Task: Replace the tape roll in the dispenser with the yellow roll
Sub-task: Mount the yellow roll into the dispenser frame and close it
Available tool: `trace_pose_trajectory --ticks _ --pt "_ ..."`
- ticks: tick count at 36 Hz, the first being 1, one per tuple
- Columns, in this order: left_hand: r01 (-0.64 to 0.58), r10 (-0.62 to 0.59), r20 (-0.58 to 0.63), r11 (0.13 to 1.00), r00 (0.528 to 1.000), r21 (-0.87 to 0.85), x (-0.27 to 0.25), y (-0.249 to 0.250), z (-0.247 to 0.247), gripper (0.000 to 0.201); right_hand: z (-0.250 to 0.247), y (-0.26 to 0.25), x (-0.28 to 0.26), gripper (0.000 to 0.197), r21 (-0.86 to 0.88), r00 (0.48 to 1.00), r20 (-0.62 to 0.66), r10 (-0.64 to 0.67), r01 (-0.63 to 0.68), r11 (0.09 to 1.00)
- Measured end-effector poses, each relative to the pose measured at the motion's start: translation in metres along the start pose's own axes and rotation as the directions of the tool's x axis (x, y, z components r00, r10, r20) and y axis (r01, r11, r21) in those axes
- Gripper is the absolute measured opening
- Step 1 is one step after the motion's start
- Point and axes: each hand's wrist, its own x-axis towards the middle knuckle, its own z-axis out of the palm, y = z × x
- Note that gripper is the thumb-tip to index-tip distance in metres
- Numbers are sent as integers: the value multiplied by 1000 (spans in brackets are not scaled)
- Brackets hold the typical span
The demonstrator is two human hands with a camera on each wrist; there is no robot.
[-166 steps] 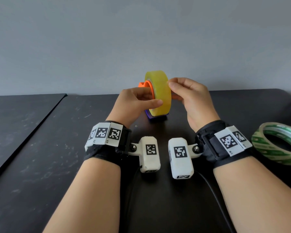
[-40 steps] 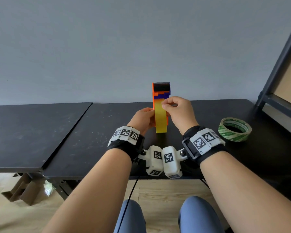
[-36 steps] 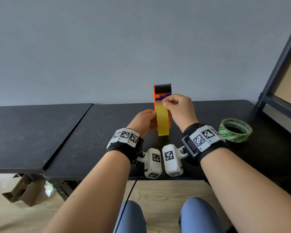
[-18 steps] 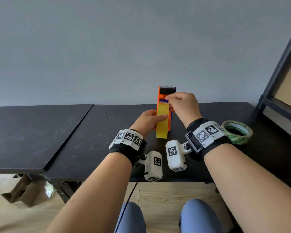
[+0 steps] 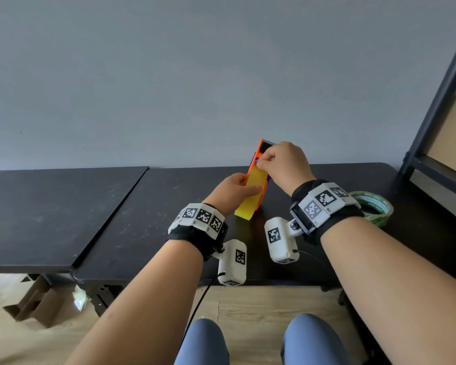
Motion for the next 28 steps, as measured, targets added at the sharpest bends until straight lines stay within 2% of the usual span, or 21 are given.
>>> trace_pose_trajectory --ticks 9,20,23,28 --pt "-3 7 -40 995 999 102 -4 1 -8 37 5 8 -2 17 -5 993 -121 -10 10 1000" --pt "34 -33 -52 999 998 27 -5 -3 -12 37 2 11 -3 22 39 982 -185 40 -33 999" --pt "38 -34 -85 998 996 48 -4 -3 -11 31 5 13 -3 22 68 979 -196 50 -37 997" --pt "26 -16 -97 994 995 102 -4 -1 -5 42 8 13 3 19 45 965 -259 46 -36 998"
